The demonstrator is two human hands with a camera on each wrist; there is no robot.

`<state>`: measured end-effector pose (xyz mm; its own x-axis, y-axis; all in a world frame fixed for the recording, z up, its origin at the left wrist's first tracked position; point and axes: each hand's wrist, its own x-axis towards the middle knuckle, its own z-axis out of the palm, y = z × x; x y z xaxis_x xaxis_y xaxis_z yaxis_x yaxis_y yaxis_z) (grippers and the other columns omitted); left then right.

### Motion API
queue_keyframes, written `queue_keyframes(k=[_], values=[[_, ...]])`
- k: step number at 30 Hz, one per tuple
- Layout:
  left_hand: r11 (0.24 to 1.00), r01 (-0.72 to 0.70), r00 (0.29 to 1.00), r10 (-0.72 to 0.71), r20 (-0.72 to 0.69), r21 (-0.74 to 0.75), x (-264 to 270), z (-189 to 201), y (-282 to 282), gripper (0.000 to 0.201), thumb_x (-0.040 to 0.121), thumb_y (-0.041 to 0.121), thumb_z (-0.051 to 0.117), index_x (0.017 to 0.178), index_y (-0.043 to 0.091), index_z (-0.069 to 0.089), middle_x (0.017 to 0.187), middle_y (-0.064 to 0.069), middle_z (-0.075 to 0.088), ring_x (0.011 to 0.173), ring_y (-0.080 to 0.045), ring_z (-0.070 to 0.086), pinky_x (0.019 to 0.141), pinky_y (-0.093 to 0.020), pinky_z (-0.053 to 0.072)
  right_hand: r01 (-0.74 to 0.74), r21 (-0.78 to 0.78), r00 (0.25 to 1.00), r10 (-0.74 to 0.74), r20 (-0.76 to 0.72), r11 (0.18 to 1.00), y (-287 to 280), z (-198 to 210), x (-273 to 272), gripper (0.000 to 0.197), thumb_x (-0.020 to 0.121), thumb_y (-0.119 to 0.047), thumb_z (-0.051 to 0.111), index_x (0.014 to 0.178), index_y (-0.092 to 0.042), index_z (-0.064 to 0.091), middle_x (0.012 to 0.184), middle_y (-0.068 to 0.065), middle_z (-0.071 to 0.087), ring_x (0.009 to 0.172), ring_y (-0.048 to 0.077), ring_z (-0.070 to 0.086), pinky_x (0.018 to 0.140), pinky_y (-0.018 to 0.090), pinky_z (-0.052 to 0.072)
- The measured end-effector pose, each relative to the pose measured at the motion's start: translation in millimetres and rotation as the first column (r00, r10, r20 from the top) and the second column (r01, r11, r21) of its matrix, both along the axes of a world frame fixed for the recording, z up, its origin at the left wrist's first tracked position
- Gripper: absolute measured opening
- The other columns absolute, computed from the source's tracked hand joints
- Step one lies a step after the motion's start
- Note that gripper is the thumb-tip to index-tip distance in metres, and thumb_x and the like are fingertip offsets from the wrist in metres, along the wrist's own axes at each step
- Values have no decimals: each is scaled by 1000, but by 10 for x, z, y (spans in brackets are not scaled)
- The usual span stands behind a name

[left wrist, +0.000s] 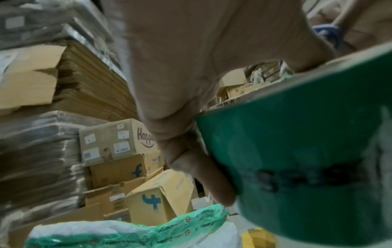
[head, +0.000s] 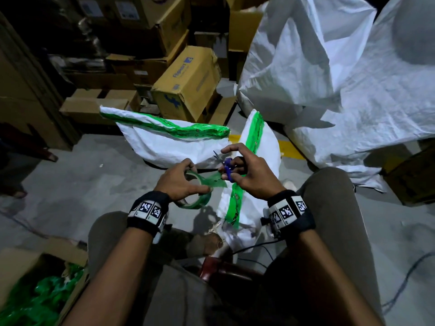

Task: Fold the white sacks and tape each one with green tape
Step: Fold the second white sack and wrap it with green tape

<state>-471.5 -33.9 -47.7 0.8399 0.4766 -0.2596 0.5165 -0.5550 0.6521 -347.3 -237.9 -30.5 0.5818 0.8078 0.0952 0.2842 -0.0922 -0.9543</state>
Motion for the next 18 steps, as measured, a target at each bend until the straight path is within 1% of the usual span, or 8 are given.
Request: queue_keyframes(k=[4,6,9,11,13,14,16,18], values=[[998,-35,999,36,18,-55,64,-10,30,61,50,52,94,90,25,56,89,6,66,83,-16,63,62,-29,50,25,-2,999,-25,27,1000,47,-25,88,59,83,4,68,126,-32,50,96,20,68,97,23,72,87,46,59],[991,-35,999,36,7,-130,92,-24,68,65,46,54,94,93,24,59,91,2,68,86,-17,65,68,-33,52,34,1,997,-34,66,999,81,-10,115,55,83,-4,75,125,-30,52,92,17,70,99,17,72,88,41,59],[959,-22,999,31,26,-282,133,-61,127,80,35,64,95,96,20,68,89,-12,73,80,-20,67,74,-39,56,65,39,997,-66,50,997,123,11,130,49,83,-2,76,122,-24,56,88,5,73,98,9,72,88,40,59],[949,-18,999,27,25,-315,148,-88,167,78,34,64,95,96,22,72,89,-7,75,81,-17,69,79,-39,57,85,59,994,-88,58,995,165,19,156,48,84,3,73,118,-27,57,97,-2,76,98,6,72,87,39,59],[938,-23,1000,26,6,-347,154,-129,227,74,38,61,96,98,23,74,91,-3,76,82,-14,70,80,-37,57,113,82,991,-118,61,990,248,58,255,45,84,5,71,115,-25,59,102,-3,76,95,6,73,85,32,60],[921,-33,999,38,6,-388,152,-151,261,75,39,61,97,99,22,74,91,-3,77,82,-14,70,81,-37,57,122,95,991,-127,50,988,311,99,328,42,84,3,72,114,-22,60,102,-3,77,93,6,73,84,31,60],[863,-80,995,102,16,-499,148,-203,322,81,36,65,95,99,19,74,92,-6,77,81,-16,70,78,-35,57,118,92,991,-123,59,989,458,203,495,37,83,-9,79,113,-21,60,97,-2,77,90,9,74,85,35,60],[780,-145,980,198,20,-609,161,-268,366,85,35,70,92,97,14,75,87,-4,75,74,-16,67,67,-29,57,79,41,994,-82,76,996,615,287,679,39,82,-21,82,113,-24,59,94,0,77,89,13,73,87,38,58]])
